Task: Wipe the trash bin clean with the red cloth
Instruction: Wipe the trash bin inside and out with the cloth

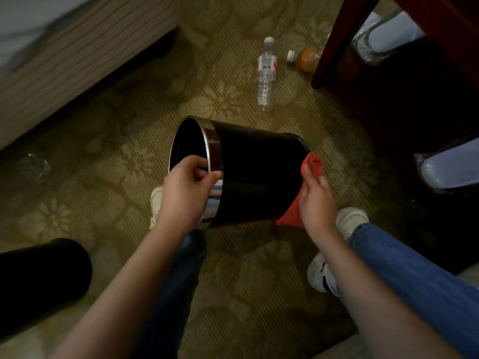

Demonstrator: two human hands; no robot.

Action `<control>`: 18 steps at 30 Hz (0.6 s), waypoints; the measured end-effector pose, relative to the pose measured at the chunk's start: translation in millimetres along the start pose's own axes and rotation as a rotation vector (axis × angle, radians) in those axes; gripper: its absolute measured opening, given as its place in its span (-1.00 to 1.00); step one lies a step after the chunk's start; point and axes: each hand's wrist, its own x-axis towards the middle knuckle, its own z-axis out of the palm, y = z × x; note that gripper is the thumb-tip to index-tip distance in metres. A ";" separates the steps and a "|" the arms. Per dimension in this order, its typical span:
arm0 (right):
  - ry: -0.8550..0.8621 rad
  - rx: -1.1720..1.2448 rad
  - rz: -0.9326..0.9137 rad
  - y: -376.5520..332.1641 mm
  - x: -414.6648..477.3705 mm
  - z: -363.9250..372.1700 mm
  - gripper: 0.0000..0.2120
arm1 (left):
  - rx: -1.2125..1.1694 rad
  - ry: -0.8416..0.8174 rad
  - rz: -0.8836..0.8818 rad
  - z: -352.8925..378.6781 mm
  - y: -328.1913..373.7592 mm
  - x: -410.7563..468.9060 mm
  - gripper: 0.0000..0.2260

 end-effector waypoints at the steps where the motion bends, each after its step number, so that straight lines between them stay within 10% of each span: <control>1: 0.003 0.020 0.033 1.9 2.8 -0.2 -0.58 | 0.021 -0.004 0.023 4.3 2.7 -1.9 -0.85; 15: 0.064 0.133 0.001 -16.4 6.4 4.1 -0.61 | 0.181 -0.010 0.079 0.1 -13.5 -4.9 -0.86; 18: 0.061 0.113 -0.046 -24.1 6.9 6.3 -0.61 | 0.187 -0.142 0.038 -13.7 -28.3 -7.4 -0.52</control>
